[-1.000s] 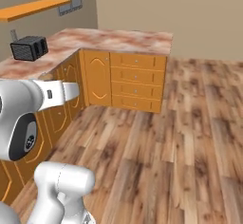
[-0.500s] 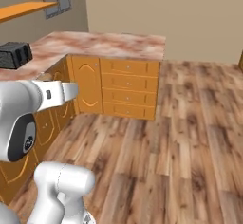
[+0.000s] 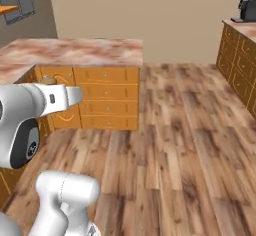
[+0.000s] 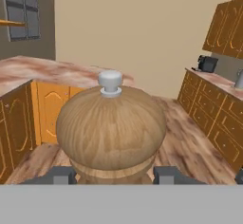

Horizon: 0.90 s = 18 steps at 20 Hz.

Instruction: Take 2 condiments from the cabinet and move them on the counter near the stove.Make sure the condiments are lined up with each other, next to each other.

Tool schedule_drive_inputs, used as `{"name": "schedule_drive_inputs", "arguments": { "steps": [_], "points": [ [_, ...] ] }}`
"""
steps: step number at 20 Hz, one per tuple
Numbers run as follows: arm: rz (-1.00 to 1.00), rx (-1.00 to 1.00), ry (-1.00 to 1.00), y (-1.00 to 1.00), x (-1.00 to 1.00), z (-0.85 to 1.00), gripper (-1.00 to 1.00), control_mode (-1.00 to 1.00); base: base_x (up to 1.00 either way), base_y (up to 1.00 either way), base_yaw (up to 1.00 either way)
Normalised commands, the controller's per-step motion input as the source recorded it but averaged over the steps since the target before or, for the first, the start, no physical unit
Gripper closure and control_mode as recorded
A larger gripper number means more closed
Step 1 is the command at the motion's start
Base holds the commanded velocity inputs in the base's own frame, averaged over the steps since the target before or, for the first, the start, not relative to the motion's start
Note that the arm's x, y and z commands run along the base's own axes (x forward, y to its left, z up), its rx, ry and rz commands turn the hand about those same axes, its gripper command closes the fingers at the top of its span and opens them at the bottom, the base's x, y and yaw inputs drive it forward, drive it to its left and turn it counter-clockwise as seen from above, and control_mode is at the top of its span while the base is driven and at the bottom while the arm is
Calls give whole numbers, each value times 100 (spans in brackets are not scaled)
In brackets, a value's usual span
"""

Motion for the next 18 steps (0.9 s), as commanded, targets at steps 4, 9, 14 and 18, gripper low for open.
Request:
{"name": "schedule_drive_inputs", "arguments": {
  "steps": [4, 9, 14, 18],
  "points": [
    [0, 0, 0, 0, 0, 0, 100, 100, 9, -38, -53],
    [0, 0, 0, 0, 0, 0, 100, 100, 55, -22, -38],
    [0, 0, 0, 0, 0, 0, 100, 100, 89, -17, -12],
    [0, 0, 0, 0, 0, 0, 100, 100, 59, -46, -30]
  ]
}}
